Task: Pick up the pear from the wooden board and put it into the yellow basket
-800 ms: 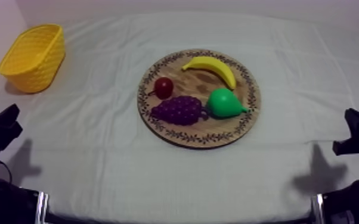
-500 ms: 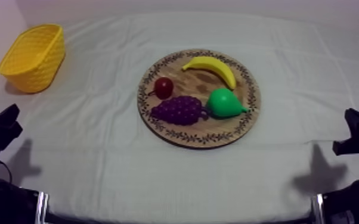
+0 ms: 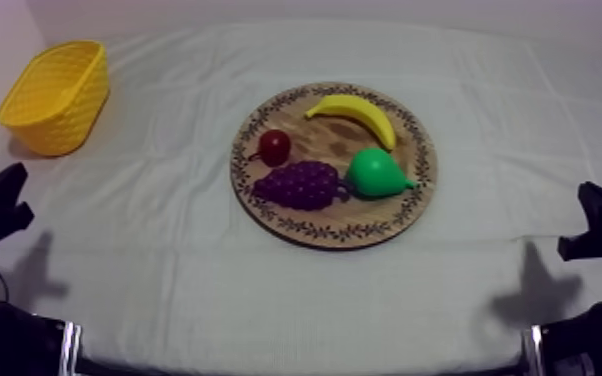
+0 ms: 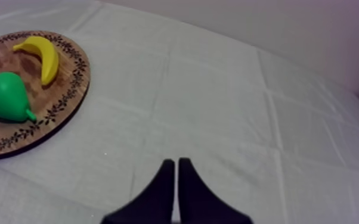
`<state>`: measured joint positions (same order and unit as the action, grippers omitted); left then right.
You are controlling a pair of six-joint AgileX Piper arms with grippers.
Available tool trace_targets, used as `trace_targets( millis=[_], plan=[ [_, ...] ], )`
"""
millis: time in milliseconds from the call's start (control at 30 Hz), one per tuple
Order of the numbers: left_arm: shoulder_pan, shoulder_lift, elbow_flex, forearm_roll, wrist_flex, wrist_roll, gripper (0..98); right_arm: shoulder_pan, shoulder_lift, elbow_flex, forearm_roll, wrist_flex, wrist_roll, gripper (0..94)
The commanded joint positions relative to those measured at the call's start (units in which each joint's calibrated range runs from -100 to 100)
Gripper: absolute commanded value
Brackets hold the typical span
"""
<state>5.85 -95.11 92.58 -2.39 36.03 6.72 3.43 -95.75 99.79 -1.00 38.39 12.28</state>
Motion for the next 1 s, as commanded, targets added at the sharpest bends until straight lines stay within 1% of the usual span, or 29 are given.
trace_targets(
  millis=[0,133,367,567,767,967],
  plan=[
    [0.96,6.33,-9.71,-0.87,1.20,0.06,0.0,0.01,-0.01,-0.01,0.00,0.00,0.00,0.3],
    [2.20,16.15,-23.71,-1.52,4.82,-1.30,0.0,0.01,-0.01,-0.01,0.00,0.00,0.00,0.3],
    [4.13,32.33,-47.19,-1.33,12.19,-4.45,0.0,0.04,-0.01,-0.01,0.00,0.00,0.00,0.3],
    [5.55,44.31,-64.15,-1.05,18.86,-6.74,0.0,0.09,-0.01,-0.01,0.00,0.00,0.00,0.3],
    [8.46,54.88,-76.40,-1.10,24.33,-8.11,0.0,0.09,-0.01,-0.01,0.00,0.00,0.00,0.3],
    [12.93,62.92,-83.79,-1.30,27.19,-9.40,0.0,0.09,-0.01,-0.01,0.00,0.00,0.00,0.3]
  ],
)
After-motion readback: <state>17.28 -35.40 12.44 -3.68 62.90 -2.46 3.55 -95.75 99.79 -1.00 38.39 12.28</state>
